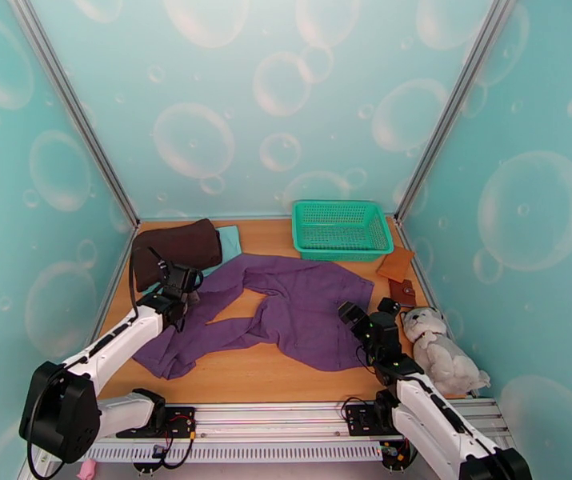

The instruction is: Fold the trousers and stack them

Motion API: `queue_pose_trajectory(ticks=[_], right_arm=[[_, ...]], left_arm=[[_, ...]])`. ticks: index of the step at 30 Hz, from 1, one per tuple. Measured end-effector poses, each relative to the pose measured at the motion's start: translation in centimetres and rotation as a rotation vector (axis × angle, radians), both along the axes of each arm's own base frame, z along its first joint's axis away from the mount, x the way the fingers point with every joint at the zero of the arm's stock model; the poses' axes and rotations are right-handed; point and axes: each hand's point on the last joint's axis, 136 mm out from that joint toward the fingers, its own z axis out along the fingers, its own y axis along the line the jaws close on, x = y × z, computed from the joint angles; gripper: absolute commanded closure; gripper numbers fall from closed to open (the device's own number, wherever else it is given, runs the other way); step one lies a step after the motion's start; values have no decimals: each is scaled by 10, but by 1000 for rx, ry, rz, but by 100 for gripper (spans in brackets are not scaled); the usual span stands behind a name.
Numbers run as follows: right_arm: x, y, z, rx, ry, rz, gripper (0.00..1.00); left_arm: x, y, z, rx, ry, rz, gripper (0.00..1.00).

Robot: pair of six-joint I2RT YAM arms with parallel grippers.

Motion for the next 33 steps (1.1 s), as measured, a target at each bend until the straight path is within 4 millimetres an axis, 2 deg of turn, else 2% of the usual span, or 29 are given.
queue_pose_trajectory(ticks=[4,7,11,15,16,17,18,20,22,27,29,32,33], right_arm=[[-1,-14,-6,-18,29,-30,1],[-2,-5,-7,-31,34,23,1],[-2,31,2,-73,0,177,1],[-4,74,14,-126,-23,332,1],[-4,81,15,-136,-23,355,1],[-4,87,17,-145,-24,378,1],[-5,94,18,-156,-25,401,1],[-6,105,21,-177,-30,442,1],[-8,117,27,-208,-33,481,1],[-9,139,44,-257,-67,542,1],[-10,143,45,-261,-71,558,1],[-12,146,40,-266,-59,571,1],[-12,146,38,-269,-54,573,1]], left_arm=[[34,19,55,-6,-112,58,100],[62,31,76,11,-148,82,100],[103,35,76,55,-126,76,100],[147,31,53,91,-71,29,100],[157,31,46,107,-58,18,91],[162,30,40,115,-48,11,73],[166,30,32,127,-32,1,61],[164,29,23,132,-18,-4,46],[150,28,21,133,-29,-3,38],[71,37,31,90,-71,44,39],[56,38,28,61,-76,51,42],[49,36,-7,54,6,51,47],[46,35,-27,55,57,47,49]])
